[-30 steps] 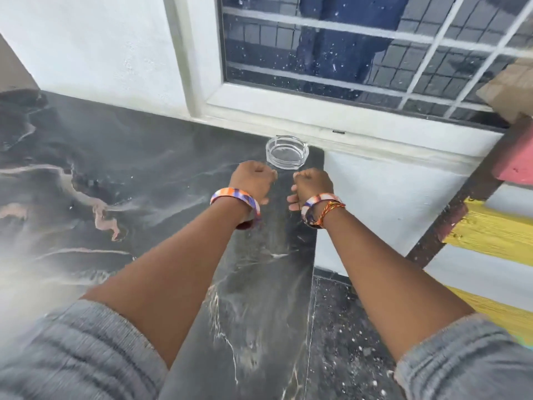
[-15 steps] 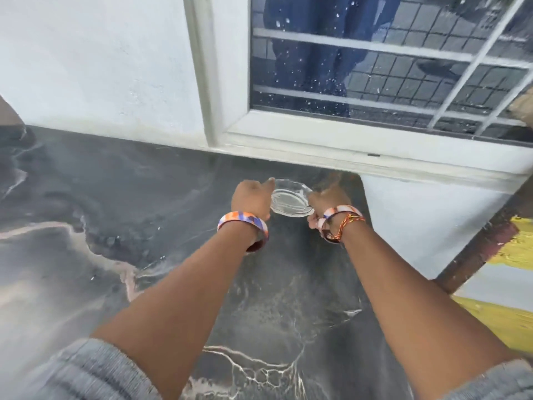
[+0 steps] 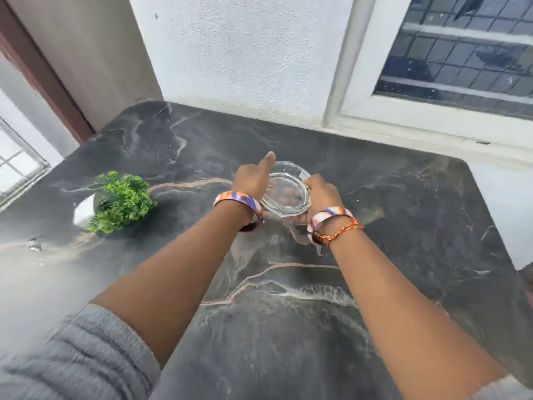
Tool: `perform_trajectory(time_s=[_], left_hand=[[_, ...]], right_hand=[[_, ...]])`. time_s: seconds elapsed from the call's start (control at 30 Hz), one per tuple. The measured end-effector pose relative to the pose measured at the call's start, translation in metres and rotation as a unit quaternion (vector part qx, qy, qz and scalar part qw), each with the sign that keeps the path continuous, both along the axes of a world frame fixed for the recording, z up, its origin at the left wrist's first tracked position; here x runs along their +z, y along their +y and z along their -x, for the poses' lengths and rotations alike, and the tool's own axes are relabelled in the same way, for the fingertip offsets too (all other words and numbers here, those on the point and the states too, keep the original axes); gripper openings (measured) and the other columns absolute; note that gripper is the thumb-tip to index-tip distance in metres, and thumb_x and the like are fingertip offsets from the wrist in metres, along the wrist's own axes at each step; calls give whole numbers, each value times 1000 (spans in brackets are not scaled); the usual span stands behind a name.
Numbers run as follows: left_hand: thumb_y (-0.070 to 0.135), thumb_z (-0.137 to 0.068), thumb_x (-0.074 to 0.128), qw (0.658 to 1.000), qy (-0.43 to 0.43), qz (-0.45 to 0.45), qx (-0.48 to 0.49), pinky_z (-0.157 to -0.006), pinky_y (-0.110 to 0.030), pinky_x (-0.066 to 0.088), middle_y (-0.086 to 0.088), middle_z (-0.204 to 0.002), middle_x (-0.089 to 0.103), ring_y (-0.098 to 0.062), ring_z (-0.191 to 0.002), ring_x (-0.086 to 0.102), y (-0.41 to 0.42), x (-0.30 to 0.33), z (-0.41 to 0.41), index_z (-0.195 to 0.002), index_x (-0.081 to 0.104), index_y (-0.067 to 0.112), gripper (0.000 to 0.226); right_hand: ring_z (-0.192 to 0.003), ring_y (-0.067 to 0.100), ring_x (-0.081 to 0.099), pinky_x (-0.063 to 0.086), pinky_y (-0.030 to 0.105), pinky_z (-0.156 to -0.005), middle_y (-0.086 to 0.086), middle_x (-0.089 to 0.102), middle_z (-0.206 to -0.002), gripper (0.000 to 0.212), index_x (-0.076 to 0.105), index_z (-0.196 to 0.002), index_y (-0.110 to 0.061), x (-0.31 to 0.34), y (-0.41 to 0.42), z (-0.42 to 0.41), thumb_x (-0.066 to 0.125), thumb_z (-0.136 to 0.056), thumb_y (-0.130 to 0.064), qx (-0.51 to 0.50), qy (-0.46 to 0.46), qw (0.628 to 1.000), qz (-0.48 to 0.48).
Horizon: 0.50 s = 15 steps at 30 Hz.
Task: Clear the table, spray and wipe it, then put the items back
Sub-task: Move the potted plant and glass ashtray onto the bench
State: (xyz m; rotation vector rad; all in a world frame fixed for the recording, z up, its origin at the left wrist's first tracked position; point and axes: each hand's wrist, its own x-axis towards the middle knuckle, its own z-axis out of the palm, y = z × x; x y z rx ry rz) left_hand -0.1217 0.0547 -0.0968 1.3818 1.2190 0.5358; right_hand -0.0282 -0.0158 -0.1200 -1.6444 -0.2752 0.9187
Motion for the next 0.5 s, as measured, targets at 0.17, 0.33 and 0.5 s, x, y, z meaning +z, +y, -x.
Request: perform_trajectory(time_s=[0.17,0.33,0.5], left_hand=[[41,-86,56,926,233,-296,35,-96,-37,39,-18,-120,57,-34,-116,49,22,-3,92,-115,58,8,44],[54,-72,67,886,345,-297,80,-111,-46,23,-21,-147,31,-38,-136,25,51,-3,171,-132,42,8,79],[49,-56,82,876,456,-155,-28,-112,-61,19,-26,-149,24,-44,-140,17,83,-5,217,-146,5,9,125]], right_hand=[[-72,33,62,54,42,-60,19,67,-85,24,58,-74,-10,6,25,61,39,-89,-14,10,71,997,-16],[-81,36,63,55,47,-70,22,67,-100,25,63,-86,-4,0,42,91,41,-86,-17,22,68,997,-8],[-89,39,66,51,60,-86,20,70,-101,28,61,-79,-7,-12,50,98,47,-68,-28,25,42,999,20]])
